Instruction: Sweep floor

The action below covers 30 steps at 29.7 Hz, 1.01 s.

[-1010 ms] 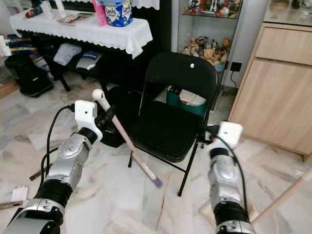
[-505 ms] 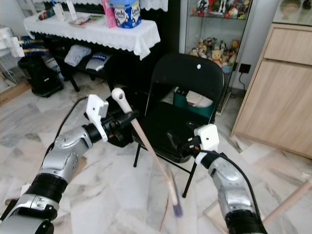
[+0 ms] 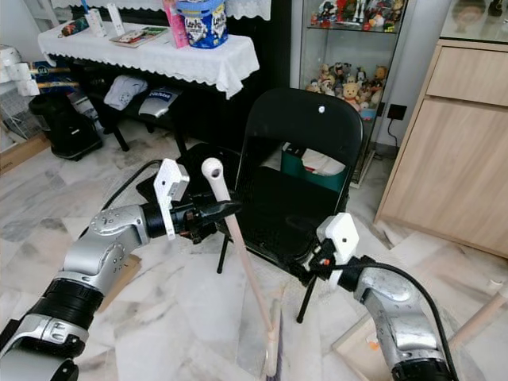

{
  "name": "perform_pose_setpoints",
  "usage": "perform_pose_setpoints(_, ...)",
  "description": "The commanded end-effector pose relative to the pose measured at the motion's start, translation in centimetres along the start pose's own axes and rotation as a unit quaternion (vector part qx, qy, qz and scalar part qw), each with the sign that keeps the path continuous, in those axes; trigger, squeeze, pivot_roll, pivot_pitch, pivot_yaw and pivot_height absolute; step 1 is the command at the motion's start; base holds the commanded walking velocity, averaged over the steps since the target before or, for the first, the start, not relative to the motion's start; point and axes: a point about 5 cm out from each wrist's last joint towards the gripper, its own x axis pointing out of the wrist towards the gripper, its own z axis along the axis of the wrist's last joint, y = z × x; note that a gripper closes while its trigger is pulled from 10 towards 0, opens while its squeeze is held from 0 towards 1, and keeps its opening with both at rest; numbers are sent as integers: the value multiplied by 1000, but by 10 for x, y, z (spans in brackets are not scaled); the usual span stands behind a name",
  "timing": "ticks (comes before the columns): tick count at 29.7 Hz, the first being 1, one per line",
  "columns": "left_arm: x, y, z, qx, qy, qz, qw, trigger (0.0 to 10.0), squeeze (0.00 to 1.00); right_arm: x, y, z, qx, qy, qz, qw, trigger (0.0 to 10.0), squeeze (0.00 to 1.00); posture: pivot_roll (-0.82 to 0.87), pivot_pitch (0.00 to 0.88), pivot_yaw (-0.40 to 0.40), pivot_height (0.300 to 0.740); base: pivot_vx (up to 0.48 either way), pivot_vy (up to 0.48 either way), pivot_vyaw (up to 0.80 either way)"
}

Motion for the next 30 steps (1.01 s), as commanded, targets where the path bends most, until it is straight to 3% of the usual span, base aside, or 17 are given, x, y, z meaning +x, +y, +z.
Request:
perform_pose_setpoints(1,2,-4,13,14,-16,-26,999,10000,0,3,6,4,-10,1,27,1000,10000,0,-103,0,118,740,0,0,0)
perform_pose_setpoints(16,12,-24,26,-9,-37,-115,993,10000,0,6,4,10,-14,2,52,999,10000,0,-108,0,121,740,0,0,0)
perform_pose_setpoints(30,15,-34,33,-26,-51,-142,988,10000,0,15,6,5,-7,5,65,998,10000,0,-105,0,124,740,0,0,0)
